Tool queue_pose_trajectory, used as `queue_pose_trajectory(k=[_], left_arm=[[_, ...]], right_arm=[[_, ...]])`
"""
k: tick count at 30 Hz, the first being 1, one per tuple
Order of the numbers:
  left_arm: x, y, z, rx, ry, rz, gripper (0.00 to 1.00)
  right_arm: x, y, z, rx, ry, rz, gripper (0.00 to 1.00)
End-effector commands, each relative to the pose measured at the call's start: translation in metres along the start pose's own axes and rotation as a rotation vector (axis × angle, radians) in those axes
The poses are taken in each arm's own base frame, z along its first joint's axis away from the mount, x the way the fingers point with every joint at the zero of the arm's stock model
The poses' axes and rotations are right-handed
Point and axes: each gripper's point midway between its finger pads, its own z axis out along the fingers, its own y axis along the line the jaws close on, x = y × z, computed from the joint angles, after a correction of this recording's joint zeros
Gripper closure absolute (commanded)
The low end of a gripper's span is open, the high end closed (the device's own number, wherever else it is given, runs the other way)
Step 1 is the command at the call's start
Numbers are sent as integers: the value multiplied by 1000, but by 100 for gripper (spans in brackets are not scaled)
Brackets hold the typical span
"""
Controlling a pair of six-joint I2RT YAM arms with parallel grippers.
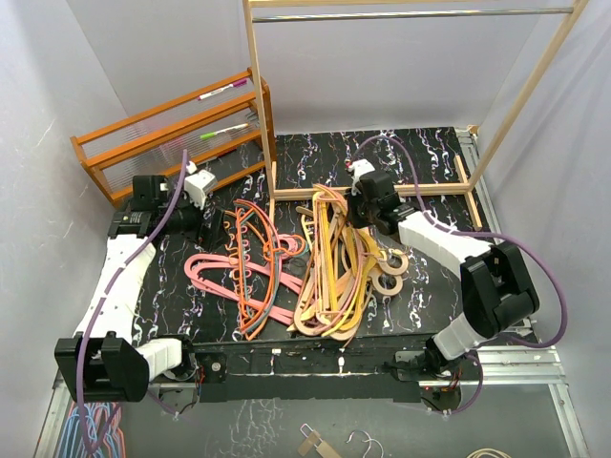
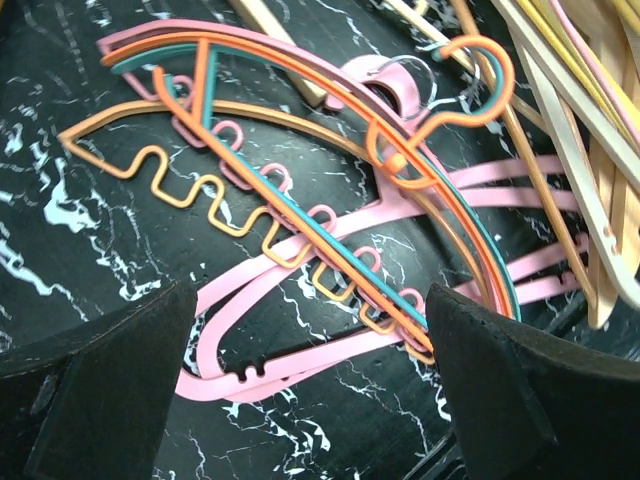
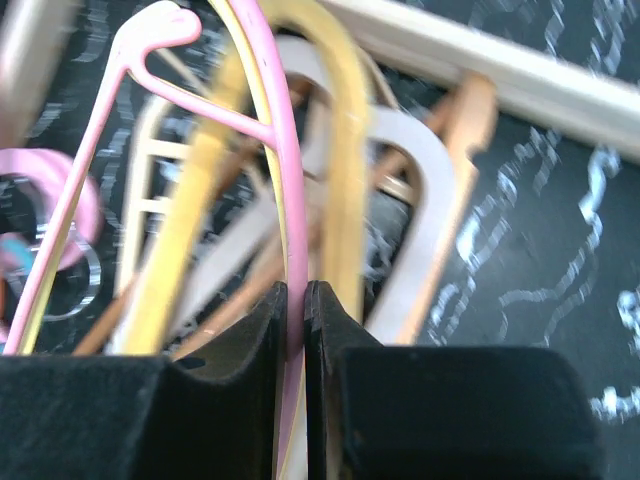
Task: Organize the hangers
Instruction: Move the hanger to the center of the board.
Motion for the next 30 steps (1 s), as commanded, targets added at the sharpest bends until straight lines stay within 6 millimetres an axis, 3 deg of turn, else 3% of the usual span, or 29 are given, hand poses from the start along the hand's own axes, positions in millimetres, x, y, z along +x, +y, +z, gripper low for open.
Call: queue_pose_trajectory(k=[1, 3, 6, 10, 13, 14, 15, 16, 17, 20, 22, 24, 27, 30], left_arm=[[-1, -27, -6, 162, 4, 181, 3], [2, -44, -8, 265, -3, 235, 3], [-4, -58, -14, 357, -35, 327, 3], [-23, -60, -18, 392, -74, 387, 3], [-33, -63, -23, 418, -89, 428, 3], [-36, -63, -24, 421, -95, 434, 3], [-37, -64, -25, 427, -99, 433, 3], [-39, -66, -25, 435, -104, 433, 3], [-39, -66, -25, 441, -106, 431, 3], [-34, -69, -24, 463, -105, 426, 3], [-30, -70, -21, 472, -104, 420, 3], [-26, -70, -18, 475, -102, 394, 3], [-29, -63, -10, 433, -94, 311, 3], [-33, -46, -1, 329, -72, 196, 3]], right_arm=[[-82, 50, -28, -201, -354, -249, 92], [-94, 60, -33, -251, -413, -296, 92], [-92, 81, -26, -367, -385, -374, 92], [-87, 112, -11, -478, -304, -437, 92], [-82, 128, 3, -468, -268, -450, 79], [-83, 131, 4, -457, -275, -449, 72], [-88, 136, 1, -448, -300, -446, 56], [-94, 139, -4, -444, -329, -440, 17], [-103, 141, -13, -445, -369, -426, 3], [-133, 140, -47, -420, -488, -336, 2], [-143, 131, -70, -386, -539, -220, 2], [-131, 124, -86, -381, -501, -83, 2], [-102, 127, -103, -442, -372, -63, 8], [-59, 99, -100, -279, -173, 68, 20]])
